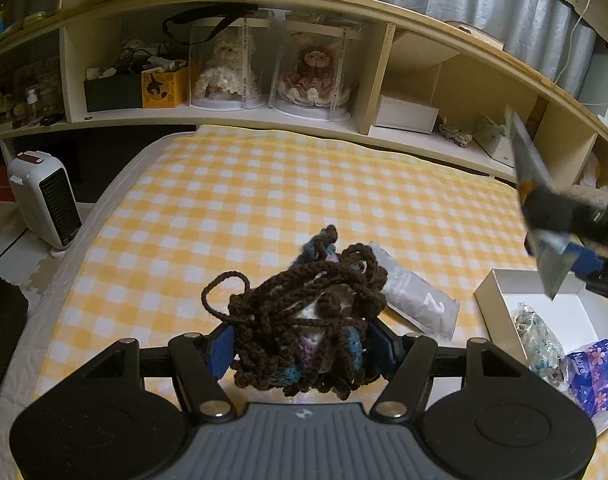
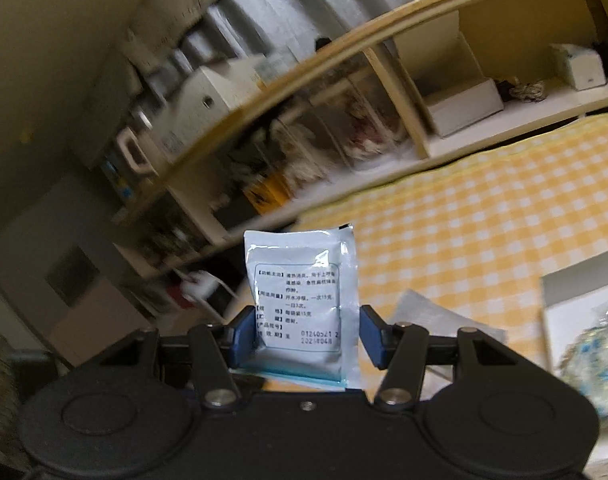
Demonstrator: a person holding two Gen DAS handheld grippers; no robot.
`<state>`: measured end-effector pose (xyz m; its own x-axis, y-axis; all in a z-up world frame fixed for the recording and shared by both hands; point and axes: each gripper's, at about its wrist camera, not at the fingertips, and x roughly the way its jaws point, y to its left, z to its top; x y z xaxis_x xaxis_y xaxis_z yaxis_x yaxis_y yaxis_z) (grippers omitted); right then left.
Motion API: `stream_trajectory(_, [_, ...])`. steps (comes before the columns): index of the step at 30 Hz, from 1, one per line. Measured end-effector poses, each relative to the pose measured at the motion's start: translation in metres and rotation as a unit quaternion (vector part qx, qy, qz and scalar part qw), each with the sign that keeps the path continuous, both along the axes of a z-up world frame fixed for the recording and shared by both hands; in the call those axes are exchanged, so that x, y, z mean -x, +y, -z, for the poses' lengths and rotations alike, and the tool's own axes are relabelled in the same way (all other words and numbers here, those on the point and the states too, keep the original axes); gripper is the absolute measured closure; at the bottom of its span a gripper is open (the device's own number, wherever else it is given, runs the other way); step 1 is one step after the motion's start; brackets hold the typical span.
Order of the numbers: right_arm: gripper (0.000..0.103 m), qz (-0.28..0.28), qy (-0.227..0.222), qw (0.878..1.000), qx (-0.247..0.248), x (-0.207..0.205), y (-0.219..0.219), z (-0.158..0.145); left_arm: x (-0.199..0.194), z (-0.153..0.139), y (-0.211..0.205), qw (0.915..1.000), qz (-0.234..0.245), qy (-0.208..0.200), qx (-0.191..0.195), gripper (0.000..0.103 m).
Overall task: Organize soft objects
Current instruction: 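Carry the yarn bundle and sachet over the white box with both grippers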
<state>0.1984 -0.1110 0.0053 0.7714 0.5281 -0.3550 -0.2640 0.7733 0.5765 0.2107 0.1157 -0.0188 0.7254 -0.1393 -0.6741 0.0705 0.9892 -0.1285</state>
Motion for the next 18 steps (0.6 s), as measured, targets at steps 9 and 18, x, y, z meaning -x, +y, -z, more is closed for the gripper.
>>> stream_trajectory(9, [0.047, -0.012, 0.005, 0.999, 0.035, 0.007, 0.003, -0.008, 0.0, -0.001, -0.002, 1.0, 0.008, -0.001, 0.002, 0.036])
stream_trajectory(18, [0.047, 0.012, 0.004, 0.989, 0.149, 0.024, -0.025, -0.009, 0.002, -0.004, -0.013, 0.9994, 0.027, -0.006, 0.019, 0.036])
